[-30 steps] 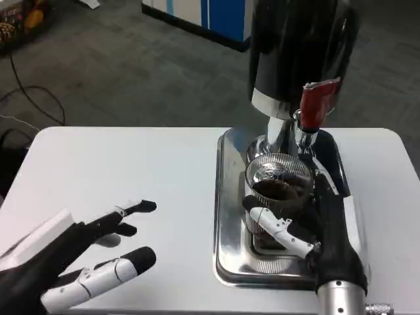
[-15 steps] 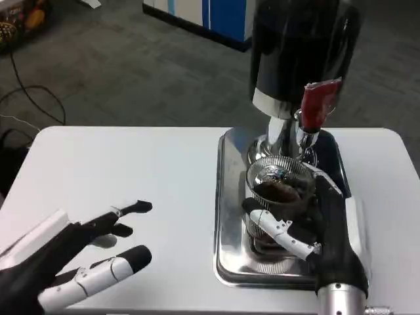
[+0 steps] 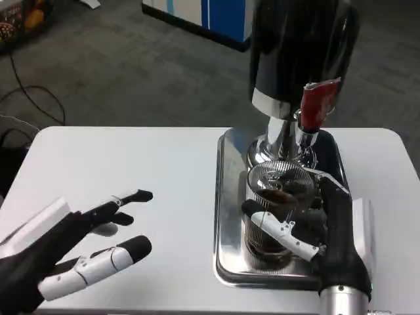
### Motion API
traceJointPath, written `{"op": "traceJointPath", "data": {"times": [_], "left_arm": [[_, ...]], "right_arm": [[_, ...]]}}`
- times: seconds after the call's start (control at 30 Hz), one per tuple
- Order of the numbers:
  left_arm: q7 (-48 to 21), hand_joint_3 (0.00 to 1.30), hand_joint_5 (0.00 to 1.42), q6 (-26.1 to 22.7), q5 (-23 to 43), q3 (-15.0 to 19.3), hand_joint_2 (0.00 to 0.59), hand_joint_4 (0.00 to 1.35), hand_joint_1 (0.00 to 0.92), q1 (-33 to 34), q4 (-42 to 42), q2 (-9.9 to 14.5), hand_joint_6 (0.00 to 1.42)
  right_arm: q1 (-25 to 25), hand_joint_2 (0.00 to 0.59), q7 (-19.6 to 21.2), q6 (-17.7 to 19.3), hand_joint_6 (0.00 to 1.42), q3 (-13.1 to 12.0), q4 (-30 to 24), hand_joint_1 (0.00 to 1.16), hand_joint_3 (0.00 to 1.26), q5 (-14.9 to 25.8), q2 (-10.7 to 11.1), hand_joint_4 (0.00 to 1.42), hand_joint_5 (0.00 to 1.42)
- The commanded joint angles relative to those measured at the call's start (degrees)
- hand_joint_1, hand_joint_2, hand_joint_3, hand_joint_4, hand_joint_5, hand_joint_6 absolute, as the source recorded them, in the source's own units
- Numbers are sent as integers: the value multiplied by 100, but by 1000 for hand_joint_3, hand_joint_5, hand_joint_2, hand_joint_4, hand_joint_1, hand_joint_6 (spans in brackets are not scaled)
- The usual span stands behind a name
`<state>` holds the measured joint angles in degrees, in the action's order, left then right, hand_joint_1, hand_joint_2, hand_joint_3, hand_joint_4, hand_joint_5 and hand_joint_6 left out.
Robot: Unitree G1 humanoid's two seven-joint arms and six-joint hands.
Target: Grasp the cup under the faucet to collect the drink, then remove the cup.
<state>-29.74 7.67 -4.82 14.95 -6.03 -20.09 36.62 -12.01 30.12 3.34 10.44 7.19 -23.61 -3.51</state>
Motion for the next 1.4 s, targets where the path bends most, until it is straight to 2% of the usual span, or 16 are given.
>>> {"op": "traceJointPath", "data": {"times": [0.03,0.47,0.53,0.7,0.73,0.97,1.17,1.4], "left_arm": [[-9,163,197,84,16,-47,98,72,0,128,83,97,254],[12,163,175,143,38,-66,101,73,0,295,155,111,254],[12,163,175,143,34,-90,102,73,0,353,158,111,254],[11,163,174,136,30,-128,98,73,0,521,210,110,254],[8,163,174,139,30,-139,97,73,0,572,229,114,254],[22,156,174,167,25,-215,99,73,0,816,337,113,254],[36,154,174,197,24,-280,103,73,0,959,398,99,254],[45,154,174,204,1,-374,104,73,0,1092,436,72,258]], "right_arm": [[32,202,97,66,922,-44,124,813,667,-27,-112,838,1000],[55,190,212,172,1078,-148,173,841,712,-122,-49,876,1119],[56,174,213,198,1149,-187,139,853,750,-115,-34,918,1164],[103,144,159,256,1217,-261,41,896,795,-86,-2,962,1217],[144,136,127,276,1270,-285,-17,897,832,-72,18,1018,1264],[485,106,-120,373,1365,-432,-445,922,934,18,158,1094,1346],[879,105,-402,356,1395,-542,-1007,921,954,71,258,1120,1369],[1155,100,-706,286,1418,-740,-1428,932,968,204,267,1119,1384]]}}
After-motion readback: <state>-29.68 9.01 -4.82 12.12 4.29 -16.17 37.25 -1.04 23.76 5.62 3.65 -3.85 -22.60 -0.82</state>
